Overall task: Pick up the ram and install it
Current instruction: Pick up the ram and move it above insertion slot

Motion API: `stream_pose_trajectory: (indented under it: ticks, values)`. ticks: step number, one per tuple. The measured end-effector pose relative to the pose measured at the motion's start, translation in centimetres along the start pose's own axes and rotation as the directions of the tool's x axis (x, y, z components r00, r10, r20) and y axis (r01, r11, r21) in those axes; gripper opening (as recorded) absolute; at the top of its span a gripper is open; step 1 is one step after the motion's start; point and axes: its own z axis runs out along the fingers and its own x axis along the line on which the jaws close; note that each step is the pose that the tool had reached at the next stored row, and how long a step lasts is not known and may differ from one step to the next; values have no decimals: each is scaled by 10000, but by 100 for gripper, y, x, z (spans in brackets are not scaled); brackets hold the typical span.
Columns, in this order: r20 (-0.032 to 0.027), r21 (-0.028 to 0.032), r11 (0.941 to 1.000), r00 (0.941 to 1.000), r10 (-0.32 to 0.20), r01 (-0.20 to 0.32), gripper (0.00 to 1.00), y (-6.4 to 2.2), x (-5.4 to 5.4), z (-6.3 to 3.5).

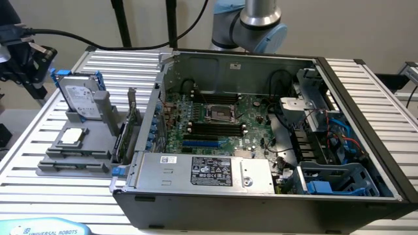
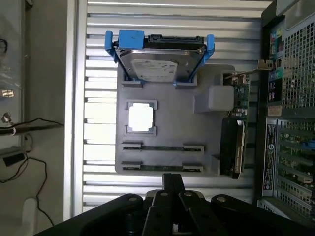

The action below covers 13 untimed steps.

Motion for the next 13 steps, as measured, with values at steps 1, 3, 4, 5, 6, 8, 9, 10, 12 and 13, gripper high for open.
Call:
stream_pose_trajectory:
  ticks: [1, 3, 4, 5, 6, 8, 9, 10, 12, 13]
  values:
    - [-9, -2, 9998, 9998, -184, 184, 11, 0, 0, 1]
    - [-27, -7, 9985, 9985, -544, 544, 11, 0, 0, 1]
    - [-35, -11, 9973, 9973, -734, 734, 11, 0, 0, 2]
    - [-43, -13, 9959, 9959, -902, 902, 11, 0, 0, 3]
    - [-52, -16, 9940, 9940, -1097, 1097, 11, 0, 0, 3]
    - [-69, -23, 9894, 9894, -1453, 1453, 11, 0, 0, 4]
    - [-77, -27, 9866, 9866, -1631, 1631, 11, 0, 0, 4]
    - [-85, -30, 9835, 9835, -1808, 1808, 11, 0, 0, 5]
    - [-102, -39, 9760, 9760, -2177, 2177, 11, 0, 0, 6]
    - [-109, -43, 9720, 9719, -2351, 2350, 11, 0, 0, 6]
